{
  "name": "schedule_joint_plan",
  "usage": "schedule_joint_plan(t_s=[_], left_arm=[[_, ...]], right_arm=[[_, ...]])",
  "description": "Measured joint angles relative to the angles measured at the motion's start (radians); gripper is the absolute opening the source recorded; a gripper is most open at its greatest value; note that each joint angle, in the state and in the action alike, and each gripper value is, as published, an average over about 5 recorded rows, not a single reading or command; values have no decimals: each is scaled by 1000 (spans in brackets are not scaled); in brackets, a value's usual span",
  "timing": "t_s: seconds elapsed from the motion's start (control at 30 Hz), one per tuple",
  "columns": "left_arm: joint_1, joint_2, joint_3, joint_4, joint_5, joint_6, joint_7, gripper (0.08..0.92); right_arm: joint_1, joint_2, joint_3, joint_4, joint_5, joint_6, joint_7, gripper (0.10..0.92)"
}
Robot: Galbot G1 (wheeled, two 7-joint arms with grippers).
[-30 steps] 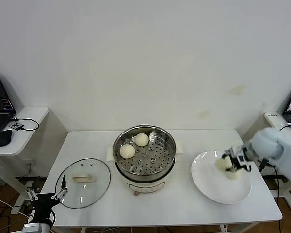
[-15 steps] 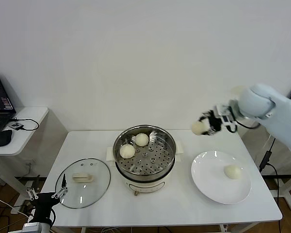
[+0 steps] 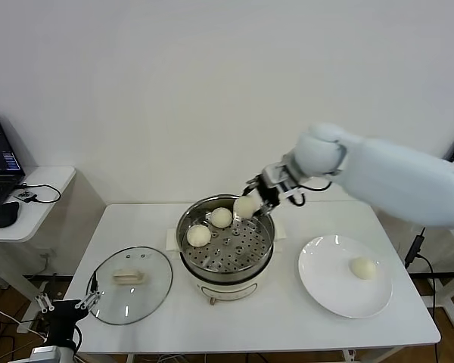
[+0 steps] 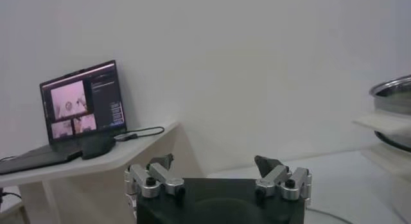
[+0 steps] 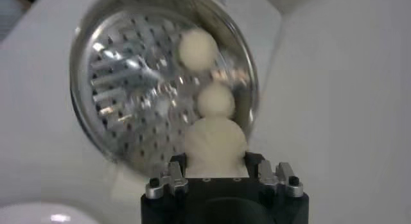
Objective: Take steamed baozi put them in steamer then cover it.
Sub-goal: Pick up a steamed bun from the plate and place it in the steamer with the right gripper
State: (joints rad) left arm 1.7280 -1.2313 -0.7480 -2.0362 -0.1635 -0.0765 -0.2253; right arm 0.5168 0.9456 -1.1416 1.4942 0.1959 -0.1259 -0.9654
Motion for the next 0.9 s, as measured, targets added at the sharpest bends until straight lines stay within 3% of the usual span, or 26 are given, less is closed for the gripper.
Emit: schedule_joint_plan(t_s=[0.4,0.9], left_arm=[[-3,-11,-15,-2,1,-7,-2,823],[6,-28,-8,3,3,-24,-5,823]], right_arm=[[-45,136,-76,-24,-121,145,-24,594],[-67,183,-115,-30,-243,252,-38,630]])
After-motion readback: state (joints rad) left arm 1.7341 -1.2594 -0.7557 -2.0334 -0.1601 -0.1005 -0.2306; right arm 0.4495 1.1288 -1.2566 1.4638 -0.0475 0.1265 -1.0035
